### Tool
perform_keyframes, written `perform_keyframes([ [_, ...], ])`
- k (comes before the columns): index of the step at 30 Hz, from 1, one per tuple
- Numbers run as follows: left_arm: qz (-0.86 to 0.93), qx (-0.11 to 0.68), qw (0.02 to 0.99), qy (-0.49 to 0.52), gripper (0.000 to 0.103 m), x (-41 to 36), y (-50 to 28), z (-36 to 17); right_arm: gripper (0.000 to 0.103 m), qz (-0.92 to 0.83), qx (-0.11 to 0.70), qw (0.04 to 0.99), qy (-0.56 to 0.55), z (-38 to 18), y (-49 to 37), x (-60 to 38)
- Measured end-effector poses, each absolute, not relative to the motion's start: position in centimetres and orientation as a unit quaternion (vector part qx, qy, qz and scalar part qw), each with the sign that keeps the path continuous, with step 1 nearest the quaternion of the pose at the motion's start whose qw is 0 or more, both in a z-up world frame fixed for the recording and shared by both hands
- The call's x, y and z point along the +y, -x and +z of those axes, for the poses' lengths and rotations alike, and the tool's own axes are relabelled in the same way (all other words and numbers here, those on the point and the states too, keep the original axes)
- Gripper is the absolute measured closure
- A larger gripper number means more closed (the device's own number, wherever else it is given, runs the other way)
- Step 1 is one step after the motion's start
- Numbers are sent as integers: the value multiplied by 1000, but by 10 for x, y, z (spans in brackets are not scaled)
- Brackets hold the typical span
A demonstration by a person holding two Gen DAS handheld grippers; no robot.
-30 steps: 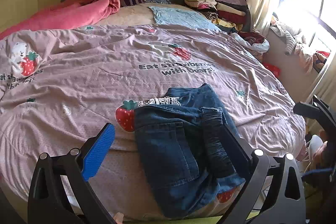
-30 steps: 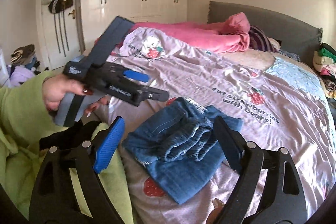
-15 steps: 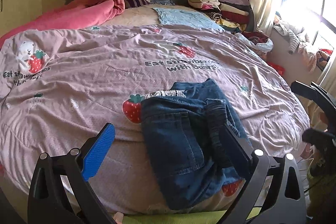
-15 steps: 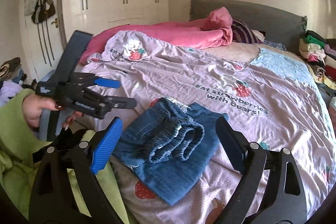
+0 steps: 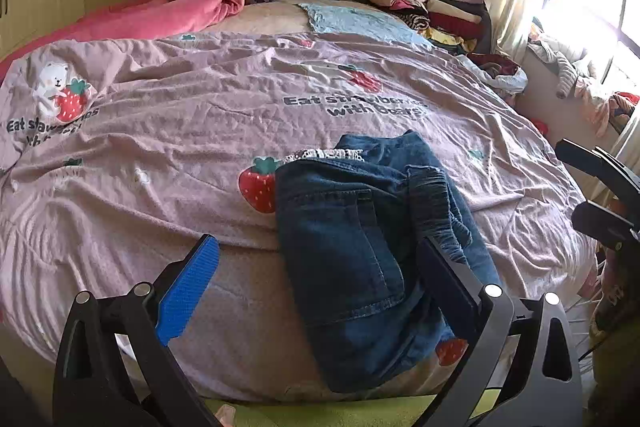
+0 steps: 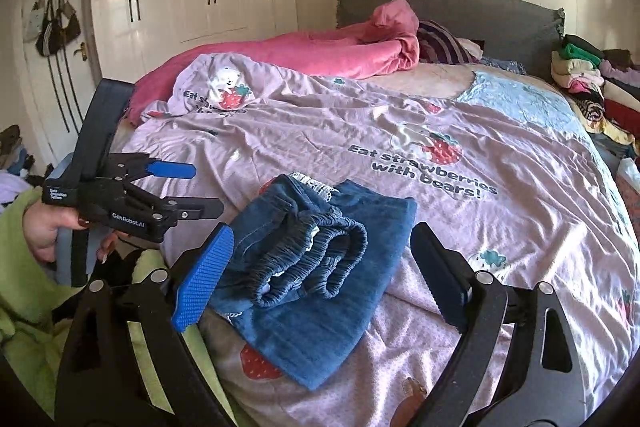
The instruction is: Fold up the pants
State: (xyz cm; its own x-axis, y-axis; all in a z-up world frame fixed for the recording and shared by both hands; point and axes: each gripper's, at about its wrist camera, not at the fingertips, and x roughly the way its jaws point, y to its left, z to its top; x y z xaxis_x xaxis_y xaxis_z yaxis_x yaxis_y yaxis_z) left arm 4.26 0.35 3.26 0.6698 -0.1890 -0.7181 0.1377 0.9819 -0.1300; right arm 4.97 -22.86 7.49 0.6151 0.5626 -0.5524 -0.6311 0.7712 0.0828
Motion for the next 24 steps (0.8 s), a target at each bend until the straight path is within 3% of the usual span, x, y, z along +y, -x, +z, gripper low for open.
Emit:
perform_keyframes([
  [24, -84, 420, 903, 35, 5, 1, -50, 7, 19, 328, 319, 888, 53, 52, -62, -221],
])
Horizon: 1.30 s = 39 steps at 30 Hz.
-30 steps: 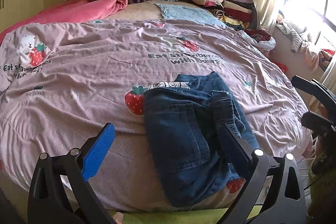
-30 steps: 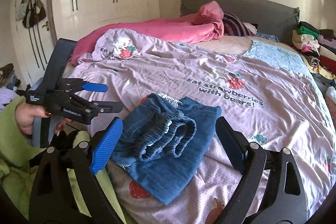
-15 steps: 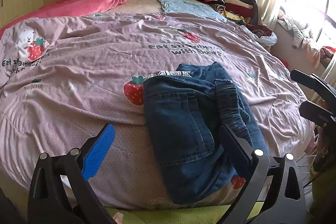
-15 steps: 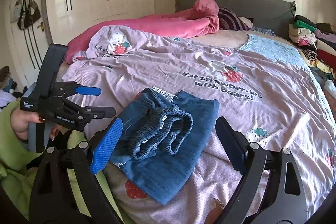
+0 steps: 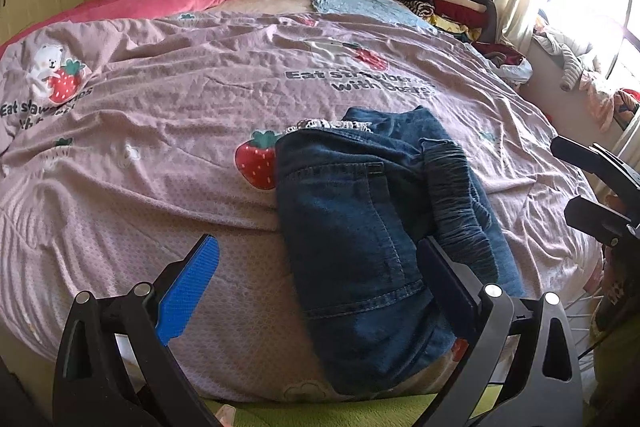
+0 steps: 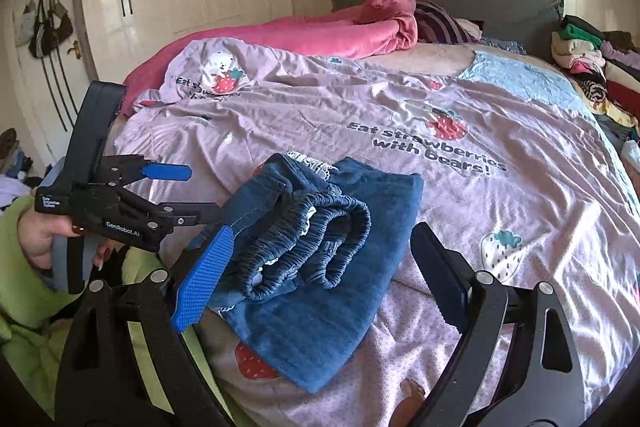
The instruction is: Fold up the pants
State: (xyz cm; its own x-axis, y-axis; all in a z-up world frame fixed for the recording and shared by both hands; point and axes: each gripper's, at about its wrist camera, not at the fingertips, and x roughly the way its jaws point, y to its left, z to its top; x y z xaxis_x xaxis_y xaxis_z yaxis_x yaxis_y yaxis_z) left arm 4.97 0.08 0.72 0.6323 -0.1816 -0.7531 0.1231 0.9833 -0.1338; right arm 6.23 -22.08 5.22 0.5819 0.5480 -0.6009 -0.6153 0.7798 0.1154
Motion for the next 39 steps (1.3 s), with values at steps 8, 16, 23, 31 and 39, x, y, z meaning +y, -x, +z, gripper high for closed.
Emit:
perform_keyframes([
  [8, -78, 432, 897, 44, 5, 2, -58, -10, 19, 290, 353, 889, 39, 36, -79, -224],
  [16, -83, 441, 891, 73, 5, 5, -70, -26, 39, 270, 425, 863, -32, 7, -110, -235],
  [23, -106, 445, 884, 96, 5, 2, -78, -36, 44, 275, 462, 841, -61, -15, -131, -232],
  [31, -136, 452, 877, 89, 13, -15, -85, -43, 47, 306, 477, 821, -71, -29, -145, -221],
  [39, -141, 458, 873, 84, 28, -21, -91, -41, 55, 330, 468, 817, -65, -34, -150, -212],
])
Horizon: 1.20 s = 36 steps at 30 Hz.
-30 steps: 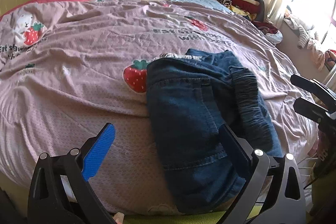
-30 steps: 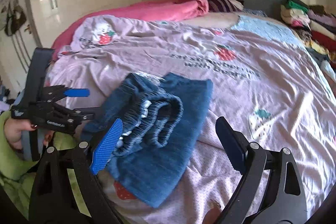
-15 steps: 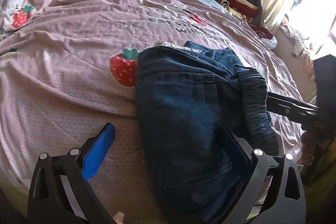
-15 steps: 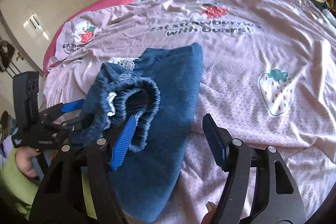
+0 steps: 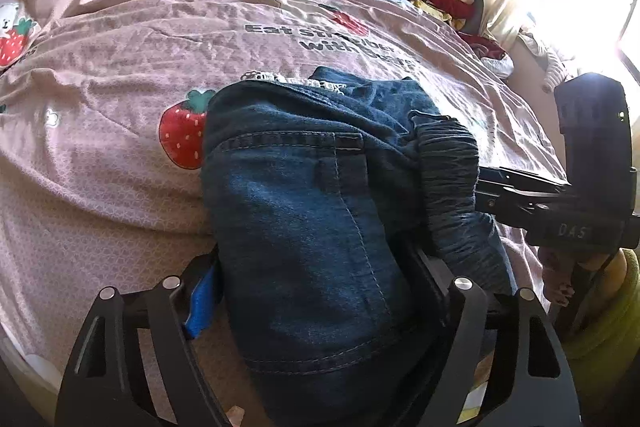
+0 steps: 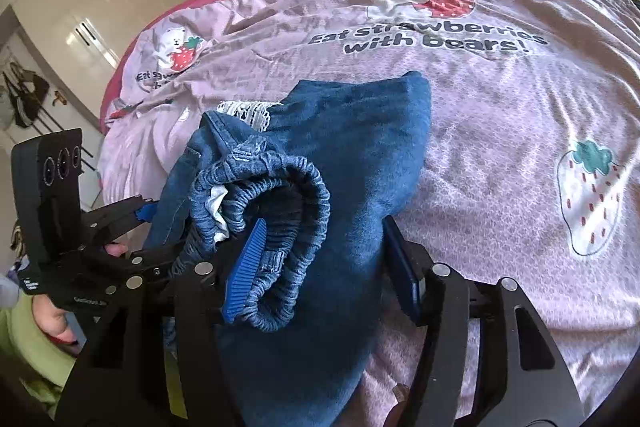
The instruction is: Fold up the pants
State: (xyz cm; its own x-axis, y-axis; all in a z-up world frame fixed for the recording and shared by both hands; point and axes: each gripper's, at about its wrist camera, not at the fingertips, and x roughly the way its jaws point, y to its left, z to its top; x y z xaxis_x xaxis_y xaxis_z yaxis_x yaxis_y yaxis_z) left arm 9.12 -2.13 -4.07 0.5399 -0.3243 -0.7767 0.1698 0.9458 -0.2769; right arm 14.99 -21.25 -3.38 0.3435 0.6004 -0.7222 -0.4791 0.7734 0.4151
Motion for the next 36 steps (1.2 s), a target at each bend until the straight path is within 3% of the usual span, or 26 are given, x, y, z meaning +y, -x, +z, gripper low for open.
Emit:
perform_keyframes([
  [7, -141, 444, 882, 72, 46, -26, -86, -31, 72, 348, 440, 827, -37, -23, -140, -204],
  [10, -142, 438, 884, 76, 49, -25, -83, -25, 74, 354, 426, 832, -26, -15, -135, -201],
  [24, -148, 434, 885, 80, 50, -22, -75, -23, 74, 333, 437, 835, -15, -15, -133, -200],
  [27, -146, 439, 882, 88, 44, -21, -76, -29, 72, 331, 440, 834, -17, -19, -133, -201],
  [32, -144, 439, 883, 87, 43, -23, -78, -35, 67, 326, 445, 833, -28, -25, -136, -204],
  [35, -142, 438, 883, 97, 45, -21, -78, -38, 68, 329, 447, 831, -35, -29, -135, -204],
  [36, -140, 435, 884, 98, 48, -22, -77, -38, 74, 331, 447, 830, -36, -30, -134, -203],
])
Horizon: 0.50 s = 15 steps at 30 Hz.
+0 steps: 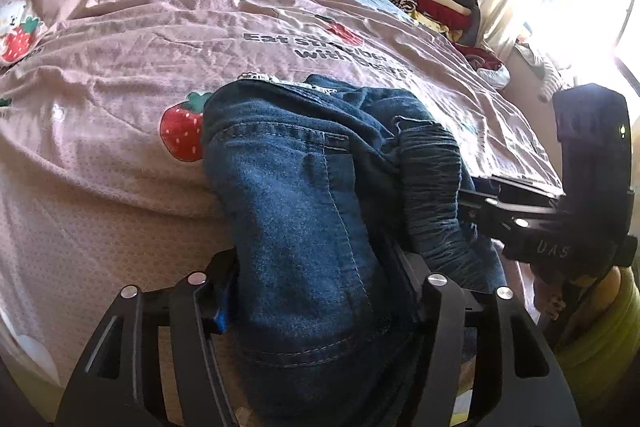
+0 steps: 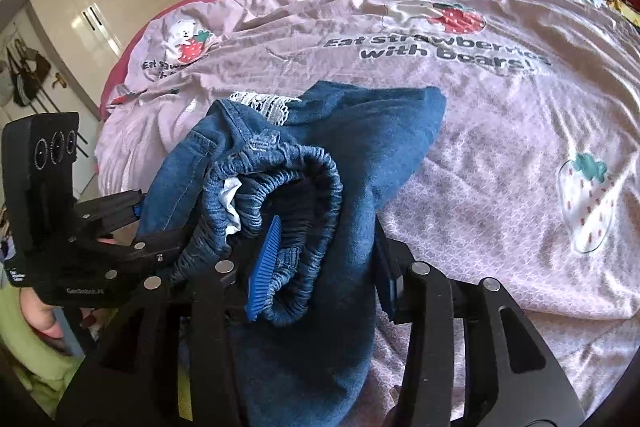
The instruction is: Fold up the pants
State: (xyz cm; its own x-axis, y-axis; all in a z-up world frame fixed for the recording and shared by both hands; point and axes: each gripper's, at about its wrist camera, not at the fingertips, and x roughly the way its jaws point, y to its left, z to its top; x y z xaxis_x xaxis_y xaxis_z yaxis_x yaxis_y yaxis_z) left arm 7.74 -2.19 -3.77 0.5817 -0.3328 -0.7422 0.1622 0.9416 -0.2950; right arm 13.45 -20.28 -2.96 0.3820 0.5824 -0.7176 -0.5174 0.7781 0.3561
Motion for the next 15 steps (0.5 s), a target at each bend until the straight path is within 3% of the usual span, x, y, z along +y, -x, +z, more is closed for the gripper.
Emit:
perform_keyframes([
  [4, -141, 426, 888, 104, 58, -21, -73, -30, 82, 338, 426, 838, -23, -18, -125, -196],
  [15, -150, 410, 892, 115, 60, -14, -62, -7, 82, 353, 399, 846, -12, 15, -111, -187],
])
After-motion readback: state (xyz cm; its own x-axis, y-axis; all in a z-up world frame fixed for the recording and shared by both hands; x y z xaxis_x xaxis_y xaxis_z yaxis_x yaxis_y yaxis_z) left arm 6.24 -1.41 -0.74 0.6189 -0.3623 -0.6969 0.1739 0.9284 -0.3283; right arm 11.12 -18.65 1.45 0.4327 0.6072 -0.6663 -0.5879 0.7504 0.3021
